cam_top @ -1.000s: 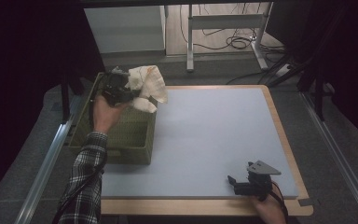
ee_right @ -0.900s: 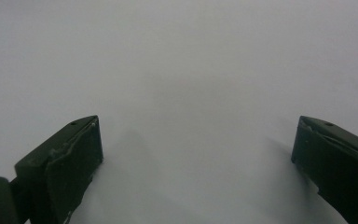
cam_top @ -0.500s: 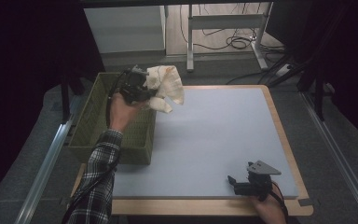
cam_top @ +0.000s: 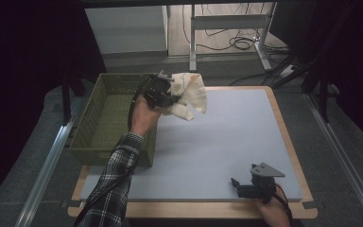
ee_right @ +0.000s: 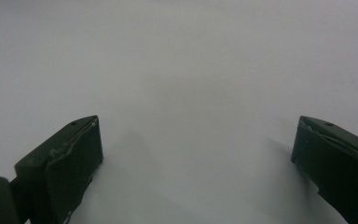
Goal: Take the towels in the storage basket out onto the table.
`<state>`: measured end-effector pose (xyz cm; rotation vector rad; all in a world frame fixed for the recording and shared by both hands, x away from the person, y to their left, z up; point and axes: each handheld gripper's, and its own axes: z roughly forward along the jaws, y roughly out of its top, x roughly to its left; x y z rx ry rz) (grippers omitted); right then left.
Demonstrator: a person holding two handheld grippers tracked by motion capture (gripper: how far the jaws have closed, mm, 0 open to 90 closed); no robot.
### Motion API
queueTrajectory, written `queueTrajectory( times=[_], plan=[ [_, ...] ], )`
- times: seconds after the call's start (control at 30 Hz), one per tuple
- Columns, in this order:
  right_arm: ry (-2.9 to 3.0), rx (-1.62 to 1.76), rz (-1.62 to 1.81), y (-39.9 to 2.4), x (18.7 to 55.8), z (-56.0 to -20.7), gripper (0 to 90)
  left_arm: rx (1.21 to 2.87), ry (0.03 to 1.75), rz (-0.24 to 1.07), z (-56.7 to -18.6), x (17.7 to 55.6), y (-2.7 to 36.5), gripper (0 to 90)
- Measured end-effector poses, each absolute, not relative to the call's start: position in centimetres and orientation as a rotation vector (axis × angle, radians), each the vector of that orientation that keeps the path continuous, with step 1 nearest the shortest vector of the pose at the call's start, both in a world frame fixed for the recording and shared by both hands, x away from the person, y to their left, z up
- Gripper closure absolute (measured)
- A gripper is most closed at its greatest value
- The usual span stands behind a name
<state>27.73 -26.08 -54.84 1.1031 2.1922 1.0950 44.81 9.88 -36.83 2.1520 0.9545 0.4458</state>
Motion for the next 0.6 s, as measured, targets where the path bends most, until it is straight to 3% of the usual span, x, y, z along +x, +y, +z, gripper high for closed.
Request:
queueTrajectory(
  times=[0.6],
  plan=[
    [2.193, 1.101, 1.094, -26.1, 27.7, -54.8, 2.0, 2.220, 0.861, 0.342, -40.7, 43.8, 4.7, 77.3]
  ],
)
